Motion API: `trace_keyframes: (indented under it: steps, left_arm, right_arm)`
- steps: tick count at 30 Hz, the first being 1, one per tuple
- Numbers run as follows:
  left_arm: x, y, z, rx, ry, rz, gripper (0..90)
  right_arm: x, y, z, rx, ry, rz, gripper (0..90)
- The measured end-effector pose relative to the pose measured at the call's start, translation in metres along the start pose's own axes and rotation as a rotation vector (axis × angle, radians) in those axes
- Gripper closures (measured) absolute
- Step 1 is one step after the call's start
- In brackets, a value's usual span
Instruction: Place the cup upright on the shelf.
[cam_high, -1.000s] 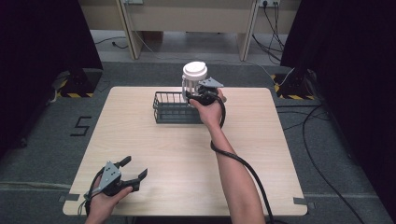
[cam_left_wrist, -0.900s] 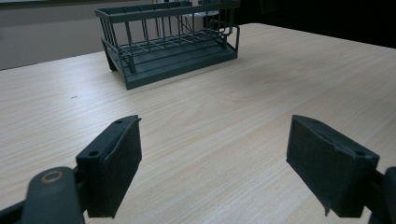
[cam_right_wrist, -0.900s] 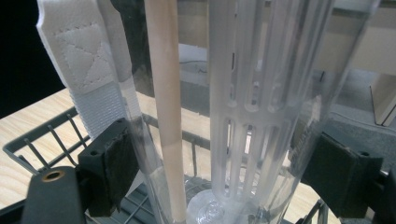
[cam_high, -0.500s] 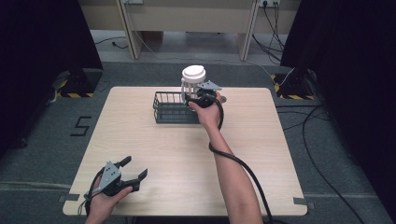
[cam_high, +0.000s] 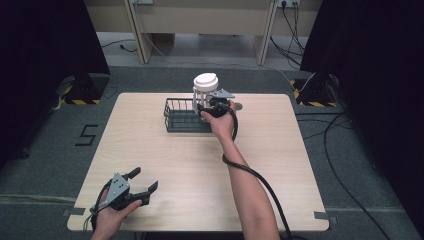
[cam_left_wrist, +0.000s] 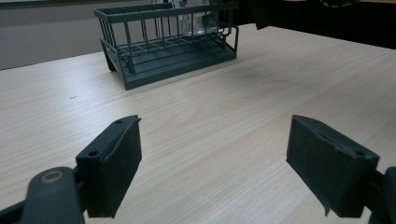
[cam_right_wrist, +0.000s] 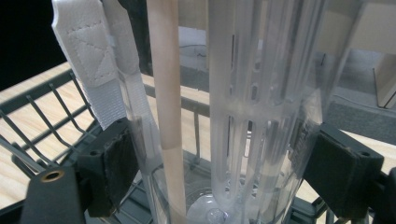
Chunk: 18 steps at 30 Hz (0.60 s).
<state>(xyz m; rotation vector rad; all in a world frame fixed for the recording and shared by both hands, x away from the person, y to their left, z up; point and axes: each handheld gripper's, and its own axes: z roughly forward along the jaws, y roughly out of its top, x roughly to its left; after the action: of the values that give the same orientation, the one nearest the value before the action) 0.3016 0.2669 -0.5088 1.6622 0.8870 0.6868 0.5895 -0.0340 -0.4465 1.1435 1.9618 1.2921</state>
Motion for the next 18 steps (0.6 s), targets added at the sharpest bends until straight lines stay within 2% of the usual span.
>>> trace_keyframes:
  steps: [14,18]
  left_arm:
    - [-0.0006,0.0,0.0004,0.002,-0.003,0.002,17.5]
    - [-0.0007,0.0,0.0005,0.002,-0.003,0.001,17.5]
  right_arm:
    - [0.0031,0.0049,-0.005,0.048,-0.007,-0.001,15.5]
    - [0.0039,0.007,-0.0085,0.045,-0.013,-0.001,15.7]
